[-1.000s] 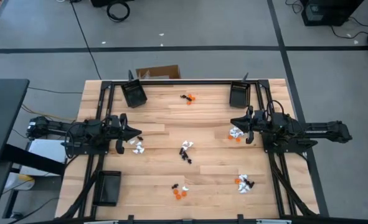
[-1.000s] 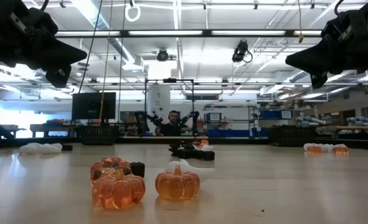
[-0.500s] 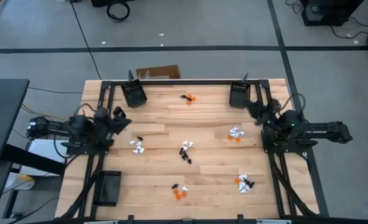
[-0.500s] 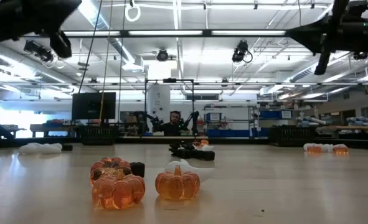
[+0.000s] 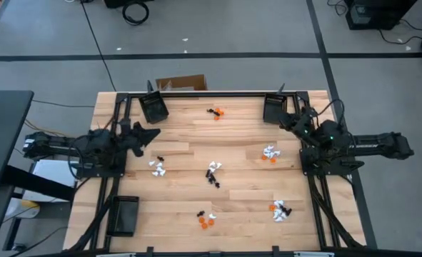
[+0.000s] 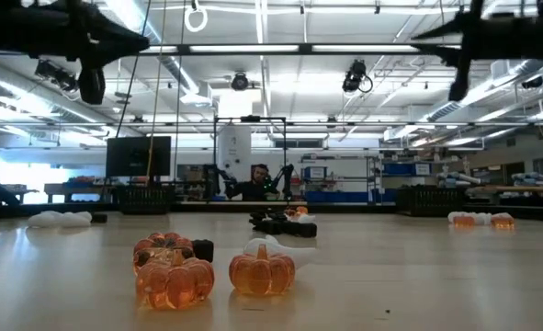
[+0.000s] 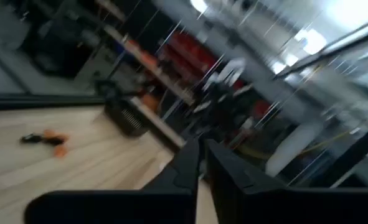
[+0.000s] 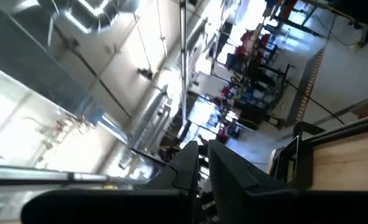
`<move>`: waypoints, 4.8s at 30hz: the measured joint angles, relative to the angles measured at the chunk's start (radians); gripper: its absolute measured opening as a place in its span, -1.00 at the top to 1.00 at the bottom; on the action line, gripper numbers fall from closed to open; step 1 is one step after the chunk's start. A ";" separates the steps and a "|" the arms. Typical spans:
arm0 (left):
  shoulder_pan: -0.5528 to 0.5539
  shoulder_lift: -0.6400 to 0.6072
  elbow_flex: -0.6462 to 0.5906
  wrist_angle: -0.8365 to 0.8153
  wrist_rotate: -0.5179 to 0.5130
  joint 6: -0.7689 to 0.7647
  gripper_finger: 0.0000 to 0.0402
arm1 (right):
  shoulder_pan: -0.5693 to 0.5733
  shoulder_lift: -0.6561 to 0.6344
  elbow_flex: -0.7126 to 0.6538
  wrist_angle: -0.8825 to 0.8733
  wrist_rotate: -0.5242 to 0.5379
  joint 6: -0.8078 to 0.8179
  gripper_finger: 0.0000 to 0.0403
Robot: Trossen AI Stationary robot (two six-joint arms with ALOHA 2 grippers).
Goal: Sort Halloween decoration
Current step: Put the black skeleton toy into the top left black basket
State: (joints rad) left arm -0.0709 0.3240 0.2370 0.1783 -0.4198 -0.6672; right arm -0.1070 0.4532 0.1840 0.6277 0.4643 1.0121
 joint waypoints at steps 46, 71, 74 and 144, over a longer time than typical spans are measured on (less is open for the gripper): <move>0.860 0.774 0.362 -0.785 0.387 0.029 0.23 | -0.486 1.033 0.838 -0.582 -0.468 -0.429 0.77; 0.980 0.841 0.661 -0.666 0.451 0.352 0.23 | -0.556 1.045 0.838 -0.676 -0.380 -0.459 0.77; 0.959 0.913 0.660 -0.662 0.493 0.372 0.23 | -0.558 1.045 0.838 -0.677 -0.383 -0.424 0.77; 0.771 1.530 1.028 -0.402 0.814 0.884 0.06 | -0.345 1.045 0.942 -1.226 -0.267 -0.476 0.22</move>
State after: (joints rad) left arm 0.7001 1.8538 1.2655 -0.2240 0.3938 0.2164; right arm -0.4516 1.4986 1.1263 -0.5980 0.1974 0.5365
